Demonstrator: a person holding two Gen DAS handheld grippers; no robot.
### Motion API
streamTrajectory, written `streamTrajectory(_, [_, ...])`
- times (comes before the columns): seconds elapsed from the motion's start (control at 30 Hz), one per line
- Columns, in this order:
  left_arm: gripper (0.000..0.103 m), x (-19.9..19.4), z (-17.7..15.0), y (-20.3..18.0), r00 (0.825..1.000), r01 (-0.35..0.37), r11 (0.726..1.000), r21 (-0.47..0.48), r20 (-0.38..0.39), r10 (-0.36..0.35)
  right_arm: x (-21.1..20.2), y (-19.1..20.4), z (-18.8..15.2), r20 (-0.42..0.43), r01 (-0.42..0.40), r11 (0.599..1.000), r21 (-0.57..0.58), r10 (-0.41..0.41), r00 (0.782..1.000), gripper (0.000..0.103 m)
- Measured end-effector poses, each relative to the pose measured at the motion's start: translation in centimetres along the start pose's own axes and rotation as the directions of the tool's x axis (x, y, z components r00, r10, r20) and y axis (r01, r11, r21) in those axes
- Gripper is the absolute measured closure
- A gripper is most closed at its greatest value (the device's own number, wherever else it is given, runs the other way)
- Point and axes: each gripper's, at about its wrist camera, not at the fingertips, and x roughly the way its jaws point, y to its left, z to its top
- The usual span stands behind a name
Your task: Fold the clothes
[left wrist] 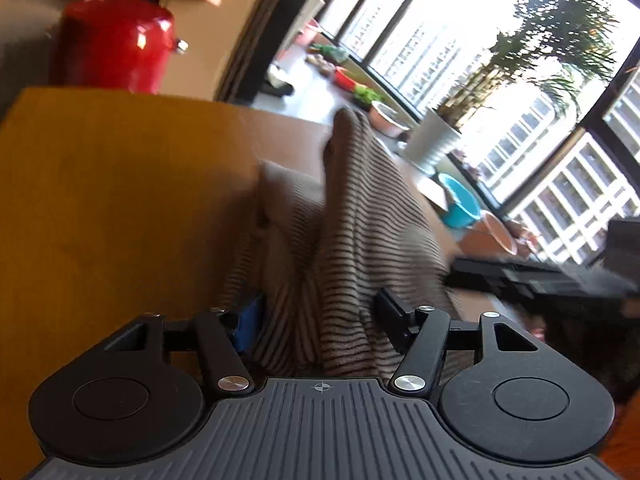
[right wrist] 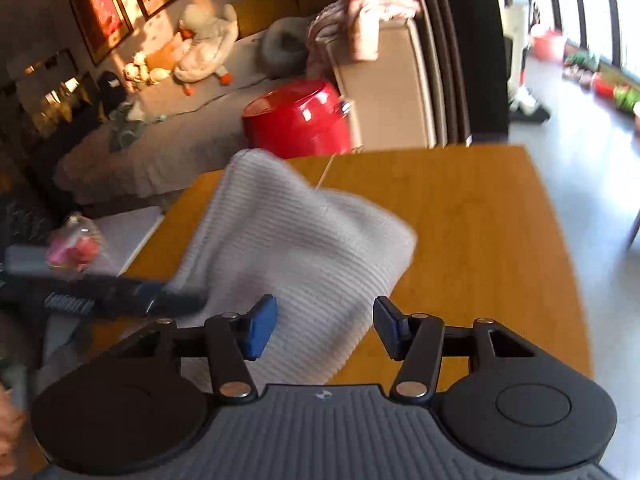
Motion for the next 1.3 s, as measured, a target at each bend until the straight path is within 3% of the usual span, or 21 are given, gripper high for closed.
streamTrajectory(0.13, [0.029, 1.9, -2.4, -2.3, 0.985, 0.154, 0.987, -0.043, -0.071, -0.156, 0.1, 0.1, 0.6, 0.029, 0.064, 0.997, -0.047, -0.063, 0.998, 0.049])
streamTrajectory(0.23, [0.027, 2.2, -3.4, -3.9, 0.976, 0.192, 0.981, -0.011, -0.1, -0.192, -0.6, 0.1, 0.6, 0.046, 0.097, 0.993, -0.06, -0.095, 0.994, 0.042])
streamTrajectory(0.33, [0.029, 0.8, -3.1, -3.8, 0.991, 0.127, 0.991, 0.033, -0.043, -0.126, -2.7, 0.9, -0.1, 0.091, 0.107, 0.987, -0.122, -0.097, 0.991, 0.033])
streamTrajectory(0.43, [0.039, -0.4, -2.5, -2.7, 0.999, 0.046, 0.998, 0.037, 0.018, -0.047, -4.5, 3.0, -1.3, 0.129, 0.085, 0.975, -0.207, -0.059, 0.99, 0.028])
streamTrajectory(0.5, [0.056, -0.4, -2.5, -2.4, 1.0, 0.011, 1.0, 0.028, 0.027, -0.011, -5.4, 4.6, -2.3, 0.141, 0.058, 0.964, -0.258, -0.021, 0.99, 0.028])
streamTrajectory(0.6, [0.061, -0.8, -3.0, -1.9, 0.998, -0.039, 0.999, 0.005, 0.039, 0.039, -5.2, 7.6, -4.7, 0.127, 0.034, 0.926, -0.375, 0.015, 0.992, 0.027])
streamTrajectory(0.7, [0.066, -0.8, -3.5, -1.8, 0.999, -0.035, 0.999, -0.017, 0.026, 0.036, -3.7, 9.9, -7.0, 0.092, 0.06, 0.869, -0.491, -0.017, 0.996, 0.026])
streamTrajectory(0.77, [0.069, -0.5, -3.1, -2.2, 1.0, -0.019, 1.0, -0.012, 0.015, 0.019, -2.5, 10.3, -7.8, 0.098, 0.12, 0.849, -0.515, -0.081, 0.992, 0.026])
streamTrajectory(0.93, [0.07, 0.3, -2.9, -2.5, 1.0, 0.023, 1.0, -0.011, -0.012, -0.023, -3.0, 8.3, -6.7, 0.103, 0.132, 0.911, -0.391, -0.099, 0.99, 0.037])
streamTrajectory(1.13, [0.07, 1.8, -2.8, -2.1, 0.999, 0.034, 0.999, -0.037, -0.039, -0.036, -2.5, 9.5, -8.8, 0.113, 0.177, 0.847, -0.502, -0.138, 0.984, 0.034])
streamTrajectory(1.17, [0.07, 1.9, -2.7, -2.1, 0.999, 0.034, 0.999, -0.039, -0.039, -0.036, -2.5, 9.8, -9.0, 0.125, 0.191, 0.835, -0.516, -0.147, 0.981, 0.041])
streamTrajectory(1.2, [0.07, 1.8, -2.7, -2.1, 0.999, 0.036, 0.999, -0.04, -0.04, -0.037, -2.4, 9.9, -9.2, 0.138, 0.206, 0.825, -0.527, -0.156, 0.978, 0.056])
streamTrajectory(1.23, [0.07, 1.7, -2.7, -2.1, 0.998, 0.038, 0.998, -0.041, -0.041, -0.04, -2.6, 9.7, -8.9, 0.145, 0.205, 0.832, -0.515, -0.151, 0.978, 0.061])
streamTrajectory(1.27, [0.07, 1.5, -2.8, -2.0, 0.998, 0.042, 0.998, -0.043, -0.043, -0.044, -3.0, 9.3, -8.4, 0.145, 0.189, 0.853, -0.486, -0.134, 0.98, 0.076])
streamTrajectory(1.3, [0.07, 1.4, -2.9, -1.8, 0.998, 0.047, 0.998, -0.047, -0.046, -0.049, -3.5, 8.7, -7.6, 0.143, 0.162, 0.885, -0.436, -0.11, 0.984, 0.084])
